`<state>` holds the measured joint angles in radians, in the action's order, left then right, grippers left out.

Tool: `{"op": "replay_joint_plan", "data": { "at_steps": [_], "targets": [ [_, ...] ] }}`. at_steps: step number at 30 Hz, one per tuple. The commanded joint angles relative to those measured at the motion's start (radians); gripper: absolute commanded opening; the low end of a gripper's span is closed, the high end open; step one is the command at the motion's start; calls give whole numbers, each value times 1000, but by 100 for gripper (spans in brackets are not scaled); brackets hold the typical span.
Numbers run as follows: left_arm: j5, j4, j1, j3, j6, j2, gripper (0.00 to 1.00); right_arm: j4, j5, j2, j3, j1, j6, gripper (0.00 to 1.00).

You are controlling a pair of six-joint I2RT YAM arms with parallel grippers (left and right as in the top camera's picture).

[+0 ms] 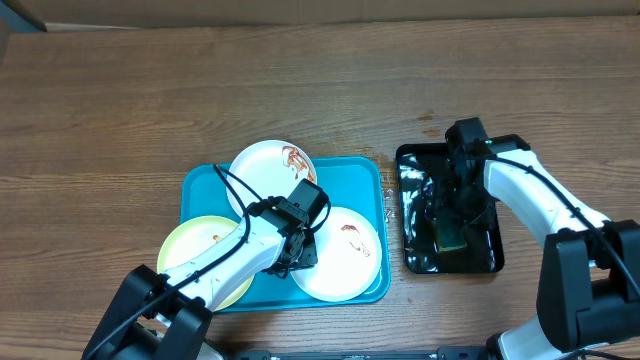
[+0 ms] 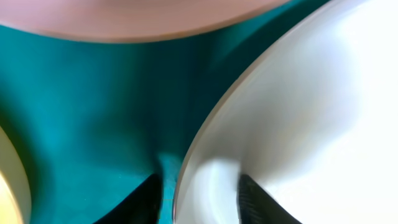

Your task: Clean dirty plates on tray and stack at the side

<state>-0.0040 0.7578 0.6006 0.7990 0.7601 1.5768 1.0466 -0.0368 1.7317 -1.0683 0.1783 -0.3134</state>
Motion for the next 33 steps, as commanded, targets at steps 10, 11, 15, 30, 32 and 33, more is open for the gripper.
{"op": "replay_joint_plan", "data": {
  "at_steps": [10,11,15,30,32,33],
  "targets": [
    [-6,-4,-5,-26,3,12,6,31,-54,-21,-13,3,27,4],
    [-6,-4,-5,-26,3,12,7,63,-55,-27,-45,3,27,4],
    [-6,-4,-5,-26,3,12,8,192,-54,-64,-153,3,26,4],
    [-3,-25,-5,-26,8,12,4,216,-90,-100,-134,5,53,4],
    [-5,-26,-5,-26,8,12,4,216,-163,-100,-133,6,88,4],
    [-7,-27,-5,-26,9,12,4,207,-204,-100,-133,10,127,4]
  ]
}}
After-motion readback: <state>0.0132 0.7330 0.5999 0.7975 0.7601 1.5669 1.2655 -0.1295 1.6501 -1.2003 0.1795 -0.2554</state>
